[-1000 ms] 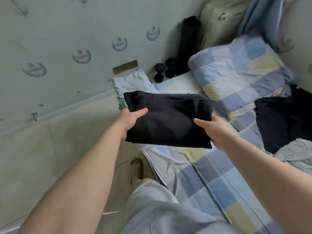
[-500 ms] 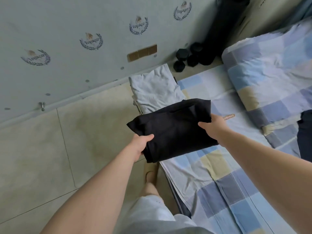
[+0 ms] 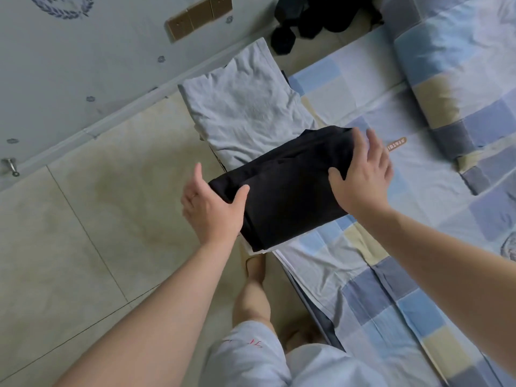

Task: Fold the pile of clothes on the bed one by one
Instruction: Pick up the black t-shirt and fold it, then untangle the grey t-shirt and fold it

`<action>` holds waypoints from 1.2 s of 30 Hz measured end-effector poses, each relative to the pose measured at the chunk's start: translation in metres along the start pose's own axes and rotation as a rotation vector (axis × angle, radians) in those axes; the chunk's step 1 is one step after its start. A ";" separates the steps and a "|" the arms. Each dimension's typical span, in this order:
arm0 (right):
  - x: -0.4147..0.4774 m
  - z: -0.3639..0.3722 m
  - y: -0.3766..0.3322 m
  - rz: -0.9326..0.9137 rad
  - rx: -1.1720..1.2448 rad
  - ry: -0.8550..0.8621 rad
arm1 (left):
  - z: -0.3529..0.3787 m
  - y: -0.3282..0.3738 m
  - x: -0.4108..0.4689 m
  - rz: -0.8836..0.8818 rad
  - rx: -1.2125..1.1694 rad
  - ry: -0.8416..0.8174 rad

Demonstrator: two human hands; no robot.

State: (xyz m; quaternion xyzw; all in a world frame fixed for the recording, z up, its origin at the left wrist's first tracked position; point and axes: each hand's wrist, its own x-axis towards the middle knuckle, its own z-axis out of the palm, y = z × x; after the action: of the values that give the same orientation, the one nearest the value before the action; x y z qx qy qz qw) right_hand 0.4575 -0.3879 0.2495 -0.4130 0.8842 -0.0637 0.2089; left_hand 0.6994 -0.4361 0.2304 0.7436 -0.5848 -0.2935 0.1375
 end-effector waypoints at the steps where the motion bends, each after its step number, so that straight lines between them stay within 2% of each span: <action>1: -0.011 0.000 -0.003 -0.170 -0.060 0.046 | -0.005 0.004 -0.003 0.206 0.037 0.080; 2: -0.018 0.003 -0.005 -0.289 -0.110 0.053 | -0.002 0.004 -0.005 0.384 0.068 0.075; 4: -0.022 0.019 -0.004 -0.355 -0.181 -0.015 | 0.013 0.002 -0.008 0.616 0.187 -0.108; 5: -0.021 0.030 -0.002 -0.336 -0.217 -0.074 | 0.024 0.000 -0.010 0.646 0.266 -0.246; 7: -0.015 0.050 0.004 -0.293 -0.297 -0.175 | 0.046 -0.007 -0.012 0.596 0.409 -0.476; 9: -0.008 0.062 0.010 -0.273 -0.320 -0.224 | 0.062 -0.012 -0.009 0.530 0.474 -0.559; 12: 0.002 0.060 0.008 -0.268 -0.301 -0.266 | 0.065 -0.004 -0.004 0.490 0.501 -0.550; 16: -0.006 0.017 0.008 -0.280 -0.221 -0.328 | 0.042 0.018 -0.010 0.464 0.581 -0.564; 21: -0.054 -0.054 0.045 -0.136 -0.098 -0.256 | 0.015 0.070 -0.039 0.493 0.453 -0.493; 28: -0.157 -0.171 0.167 0.143 -0.038 -0.064 | 0.025 0.208 -0.153 0.813 0.302 -0.592; 36: -0.314 -0.262 0.352 0.334 0.002 0.206 | 0.064 0.327 -0.381 1.203 0.280 -0.653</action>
State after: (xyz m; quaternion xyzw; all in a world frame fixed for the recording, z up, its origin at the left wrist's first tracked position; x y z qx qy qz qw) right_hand 0.2795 0.0631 0.4854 -0.2518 0.9570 -0.0709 0.1255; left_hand 0.3486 -0.1564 0.4643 0.1750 -0.9388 -0.2966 -0.0037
